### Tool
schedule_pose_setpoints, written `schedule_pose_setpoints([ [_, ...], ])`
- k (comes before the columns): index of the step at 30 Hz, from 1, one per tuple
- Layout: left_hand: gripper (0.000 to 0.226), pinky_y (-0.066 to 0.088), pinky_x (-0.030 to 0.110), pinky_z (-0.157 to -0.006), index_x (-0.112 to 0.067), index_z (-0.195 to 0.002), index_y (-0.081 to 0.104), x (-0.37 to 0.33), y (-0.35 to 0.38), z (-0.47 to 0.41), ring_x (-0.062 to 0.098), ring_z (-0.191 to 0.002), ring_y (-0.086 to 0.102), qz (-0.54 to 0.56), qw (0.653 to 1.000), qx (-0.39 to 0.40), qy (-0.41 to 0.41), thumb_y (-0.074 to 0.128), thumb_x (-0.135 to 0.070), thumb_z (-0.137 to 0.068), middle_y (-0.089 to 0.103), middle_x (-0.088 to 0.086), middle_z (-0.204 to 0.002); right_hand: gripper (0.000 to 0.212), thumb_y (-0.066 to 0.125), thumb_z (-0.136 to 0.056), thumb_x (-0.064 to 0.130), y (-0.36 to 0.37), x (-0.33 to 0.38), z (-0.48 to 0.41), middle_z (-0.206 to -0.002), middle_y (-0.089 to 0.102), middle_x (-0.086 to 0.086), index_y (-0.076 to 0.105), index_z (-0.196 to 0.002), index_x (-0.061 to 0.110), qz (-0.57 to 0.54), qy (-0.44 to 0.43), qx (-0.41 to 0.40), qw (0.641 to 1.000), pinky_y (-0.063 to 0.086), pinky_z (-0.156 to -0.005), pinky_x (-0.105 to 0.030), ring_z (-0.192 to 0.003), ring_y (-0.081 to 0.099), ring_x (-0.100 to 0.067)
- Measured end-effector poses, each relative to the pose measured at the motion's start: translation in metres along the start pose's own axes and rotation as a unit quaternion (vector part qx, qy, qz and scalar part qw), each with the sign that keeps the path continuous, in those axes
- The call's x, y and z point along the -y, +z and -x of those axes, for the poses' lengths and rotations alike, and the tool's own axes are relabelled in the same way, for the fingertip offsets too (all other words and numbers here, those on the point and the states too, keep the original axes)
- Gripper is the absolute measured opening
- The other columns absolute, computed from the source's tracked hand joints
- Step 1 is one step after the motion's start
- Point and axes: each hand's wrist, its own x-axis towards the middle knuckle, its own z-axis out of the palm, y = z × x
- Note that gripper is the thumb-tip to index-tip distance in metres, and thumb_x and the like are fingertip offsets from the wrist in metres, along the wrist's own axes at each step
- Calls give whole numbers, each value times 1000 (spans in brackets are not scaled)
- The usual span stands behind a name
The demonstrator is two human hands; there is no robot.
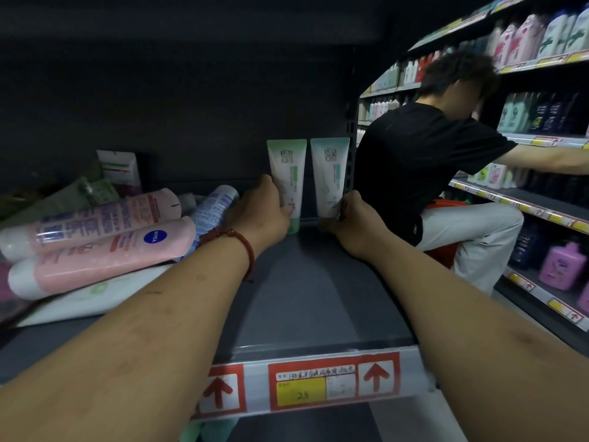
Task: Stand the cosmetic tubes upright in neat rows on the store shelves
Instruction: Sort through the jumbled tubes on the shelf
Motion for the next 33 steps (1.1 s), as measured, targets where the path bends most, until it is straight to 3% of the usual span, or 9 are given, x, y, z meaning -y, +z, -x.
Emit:
schedule_pose_setpoints([
  [11, 37, 51, 47, -93, -12, -121, 44, 0, 1, 0, 35, -112, 61, -33, 999, 3, 1, 60, -35, -97, 61, 12, -126, 54, 74, -86, 31, -1, 2, 1, -126, 58, -9, 43, -122, 6, 26, 26, 2, 999, 50, -93, -39, -113, 57, -27],
  [13, 39, 52, 48, -92, -10, -123, 45, -1, 1, 0, 35, -110, 61, -37, 999, -2, -3, 58, -36, -97, 62, 14, -124, 63, 78, -78, 41, -4, 4, 4, -118, 61, -2, 50, -121, 4, 25, 43, 1, 999, 52, -88, -36, -109, 60, -22],
  [16, 43, 51, 41, -88, -6, -126, 47, -5, -7, 4, 36, -111, 60, -33, 999, 1, -3, 58, -34, -96, 61, 16, -126, 81, 74, -56, 63, -10, -2, 1, -109, 68, -6, 64, -119, 12, 25, 53, 14, 998, 56, -82, -34, -102, 66, -25],
  [18, 42, 46, 34, -80, -4, -127, 49, -11, -19, 11, 35, -112, 60, -22, 1000, 18, 7, 59, -28, -95, 60, 16, -127, 67, 77, -65, 52, -21, 15, 14, -111, 68, -8, 66, -118, 12, 36, 59, 22, 997, 52, -79, -31, -103, 65, -26],
  [20, 37, 47, 32, -81, -9, -126, 53, -16, -37, 22, 31, -111, 62, -20, 999, 32, 38, 60, -25, -93, 62, 11, -125, 49, 76, -80, 33, -32, 37, 33, -116, 65, -5, 61, -120, 9, 59, 57, 30, 996, 43, -78, -26, -107, 61, -24],
  [25, 37, 54, 41, -91, -14, -123, 60, -17, -94, 73, 32, -109, 63, -68, 987, 45, 139, 63, -31, -91, 65, 10, -122, 64, 70, -85, 28, -50, 82, 83, -136, 55, -9, 44, -141, 9, 132, 10, 57, 990, 42, -88, -25, -122, 55, -27],
  [29, 50, 50, 40, -101, -22, -134, 57, -6, -139, 124, 29, -121, 59, -91, 984, 42, 146, 67, -39, -88, 62, 5, -135, 67, 70, -87, 29, -65, 122, 134, -140, 52, -12, 42, -143, 9, 178, -31, 60, 982, 44, -97, -31, -125, 52, -29],
  [33, 58, 49, 40, -100, -26, -135, 54, 4, -181, 174, 27, -121, 59, -113, 981, 45, 154, 67, -52, -84, 62, 1, -134, 66, 71, -87, 28, -73, 158, 189, -142, 50, -14, 41, -143, 9, 214, -50, 61, 974, 42, -97, -32, -127, 51, -30],
])
